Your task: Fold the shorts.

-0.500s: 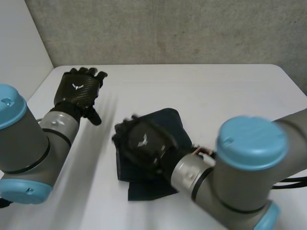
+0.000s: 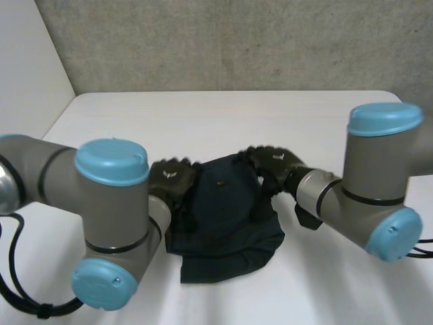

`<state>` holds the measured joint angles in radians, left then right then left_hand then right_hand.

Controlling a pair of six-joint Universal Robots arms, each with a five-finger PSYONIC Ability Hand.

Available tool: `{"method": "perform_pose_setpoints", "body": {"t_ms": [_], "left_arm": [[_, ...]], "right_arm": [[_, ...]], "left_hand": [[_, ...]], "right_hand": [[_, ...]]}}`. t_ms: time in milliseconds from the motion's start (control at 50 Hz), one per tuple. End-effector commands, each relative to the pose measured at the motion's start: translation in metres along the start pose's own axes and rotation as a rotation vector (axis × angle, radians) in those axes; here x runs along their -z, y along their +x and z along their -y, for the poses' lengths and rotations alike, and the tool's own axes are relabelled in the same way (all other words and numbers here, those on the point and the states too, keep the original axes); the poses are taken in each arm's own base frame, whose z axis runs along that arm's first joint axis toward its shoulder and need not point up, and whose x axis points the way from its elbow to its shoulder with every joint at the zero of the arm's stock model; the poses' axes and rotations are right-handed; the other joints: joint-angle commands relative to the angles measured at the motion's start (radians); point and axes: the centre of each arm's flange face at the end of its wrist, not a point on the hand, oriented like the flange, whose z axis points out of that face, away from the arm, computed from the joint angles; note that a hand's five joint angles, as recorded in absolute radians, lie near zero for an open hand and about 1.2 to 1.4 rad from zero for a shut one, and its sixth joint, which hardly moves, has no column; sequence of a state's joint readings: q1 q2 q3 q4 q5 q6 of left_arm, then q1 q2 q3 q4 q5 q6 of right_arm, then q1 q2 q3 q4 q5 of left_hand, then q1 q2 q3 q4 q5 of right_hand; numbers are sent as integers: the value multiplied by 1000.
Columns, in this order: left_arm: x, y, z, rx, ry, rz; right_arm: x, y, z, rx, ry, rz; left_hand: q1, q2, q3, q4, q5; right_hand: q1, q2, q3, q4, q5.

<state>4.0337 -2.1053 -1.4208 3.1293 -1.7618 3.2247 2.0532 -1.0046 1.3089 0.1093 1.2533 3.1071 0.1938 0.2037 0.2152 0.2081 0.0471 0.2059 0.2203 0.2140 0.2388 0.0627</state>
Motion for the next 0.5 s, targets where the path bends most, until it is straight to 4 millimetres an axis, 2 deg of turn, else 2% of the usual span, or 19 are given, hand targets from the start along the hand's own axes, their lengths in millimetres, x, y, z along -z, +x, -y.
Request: {"method": "perform_pose_setpoints", "body": {"t_ms": [20, 120, 180, 280, 300, 360, 380, 420, 440, 460, 500], "left_arm": [[-2, -6, -30, -34, -121, 70], [0, -6, -34, -40, -136, 70], [1, -6, -33, -40, -132, 69], [6, -8, -20, -35, -97, 71], [12, -11, -4, -27, -53, 76], [22, -16, 23, -7, 31, 84], [30, -21, 44, 8, 96, 88], [39, -30, 68, 27, 170, 97], [44, -36, 81, 37, 208, 102], [53, -53, 103, 59, 274, 126], [62, -72, 122, 74, 324, 154]], "right_arm": [[-18, 6, -29, 127, -112, -23], [-19, 11, -36, 226, -144, -78], [-17, 11, -33, 242, -139, -84], [-6, 6, -7, 246, -53, -89], [-1, 2, 5, 246, -7, -92], [7, -3, 25, 241, 73, -105], [14, -2, 40, 231, 131, -122], [24, -1, 58, 212, 197, -150], [31, -1, 69, 199, 233, -169], [47, 0, 91, 170, 310, -220], [66, 1, 109, 142, 374, -283]], "left_hand": [[-1, -11, -22, -15, -29], [2, -8, -19, -12, -26], [2, -8, -19, -12, -26], [-1, -11, -22, -15, -29], [-1, -11, -22, -15, -29], [-4, -14, -25, -18, -32], [-10, -20, -31, -24, -37], [-10, -20, -31, -24, -37], [-10, -20, -31, -24, -37], [-7, -17, -28, -21, -35], [2, -8, -19, -12, -26]], "right_hand": [[-31, -46, -39, -64, -63], [-31, -46, -39, -64, -63], [-31, -46, -39, -64, -63], [-31, -46, -39, -64, -63], [-31, -46, -39, -64, -63], [-31, -46, -39, -64, -63], [-31, -46, -39, -64, -63], [-31, -46, -39, -64, -63], [-31, -46, -39, -64, -63], [-31, -46, -39, -64, -63], [-31, -46, -39, -64, -63]]}}
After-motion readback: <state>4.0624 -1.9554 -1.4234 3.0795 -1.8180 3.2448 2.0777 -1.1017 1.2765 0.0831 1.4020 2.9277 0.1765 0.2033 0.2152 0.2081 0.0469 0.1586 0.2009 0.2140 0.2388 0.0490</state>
